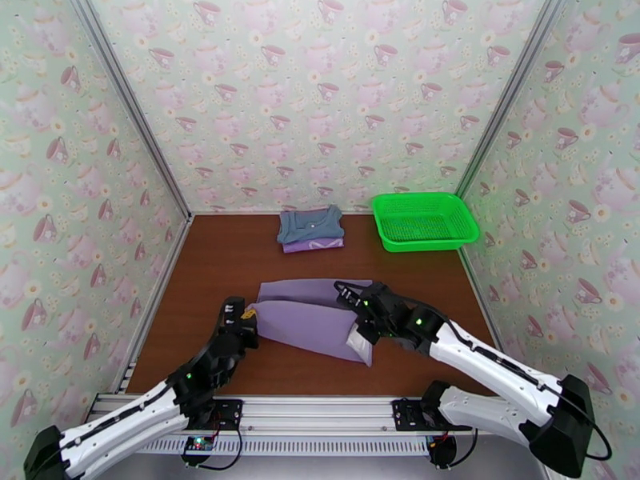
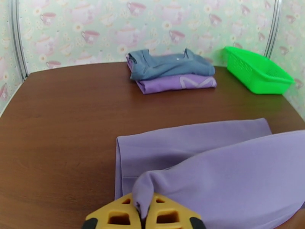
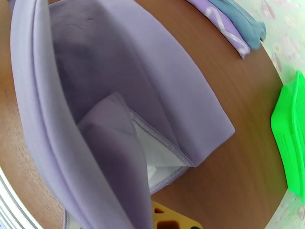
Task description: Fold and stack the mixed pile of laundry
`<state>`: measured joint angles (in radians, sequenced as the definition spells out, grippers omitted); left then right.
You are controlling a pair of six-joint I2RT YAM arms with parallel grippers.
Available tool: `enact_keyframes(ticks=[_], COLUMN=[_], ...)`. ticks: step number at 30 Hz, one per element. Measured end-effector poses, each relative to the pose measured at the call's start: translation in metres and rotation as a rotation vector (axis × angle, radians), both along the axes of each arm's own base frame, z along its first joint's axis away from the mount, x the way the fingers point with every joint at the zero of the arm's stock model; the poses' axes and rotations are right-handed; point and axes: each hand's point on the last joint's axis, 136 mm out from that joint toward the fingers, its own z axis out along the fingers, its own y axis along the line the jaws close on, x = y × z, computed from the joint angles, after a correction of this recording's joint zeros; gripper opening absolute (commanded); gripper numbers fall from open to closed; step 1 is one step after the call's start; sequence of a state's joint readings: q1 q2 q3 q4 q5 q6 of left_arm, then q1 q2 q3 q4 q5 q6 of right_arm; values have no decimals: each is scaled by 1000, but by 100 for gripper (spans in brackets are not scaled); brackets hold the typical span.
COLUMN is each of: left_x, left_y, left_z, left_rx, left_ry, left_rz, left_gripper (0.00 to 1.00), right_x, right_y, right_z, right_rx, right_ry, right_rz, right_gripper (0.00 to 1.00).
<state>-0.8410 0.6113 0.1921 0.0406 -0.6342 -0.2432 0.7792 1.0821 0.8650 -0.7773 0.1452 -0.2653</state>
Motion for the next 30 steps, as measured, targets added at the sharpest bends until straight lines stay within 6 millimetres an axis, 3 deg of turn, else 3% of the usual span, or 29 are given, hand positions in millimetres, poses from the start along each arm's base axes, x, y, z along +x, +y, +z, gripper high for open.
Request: enact_keyframes(ticks=[5, 8, 10, 12, 14, 17, 20, 24, 30], left_x=[16, 31, 45, 56, 61, 57, 48, 41, 50], left_y=[-15, -25, -36, -48, -58, -63, -63, -64, -75], left_z=[2, 27, 68, 124, 188, 270, 325, 362, 359], left_rx=[64, 96, 97, 80, 63, 50, 59, 111, 210], left_ry=[33, 25, -18, -96, -195, -328, -427, -486, -460], left_rz=[-28, -55, -79, -109, -146, -199, -239, -293, -359], left_gripper=[0, 0, 0, 0, 0, 0, 0, 0, 0], right_x=[8, 24, 42, 60, 77, 89, 97, 106, 114], right_y=[-9, -18, -25, -32, -41, -51, -58, -62, -75], right_z=[9, 33, 65, 108, 164, 229, 267, 277, 268], right_rx=[-20, -11, 11, 40, 72, 102, 106, 80, 43], right_ry=[15, -15, -77, -171, -298, -444, -523, -542, -515], right_rz=[-26, -55, -83, -108, -131, -139, -147, -145, -166], right_gripper=[0, 0, 0, 0, 0, 0, 0, 0, 0])
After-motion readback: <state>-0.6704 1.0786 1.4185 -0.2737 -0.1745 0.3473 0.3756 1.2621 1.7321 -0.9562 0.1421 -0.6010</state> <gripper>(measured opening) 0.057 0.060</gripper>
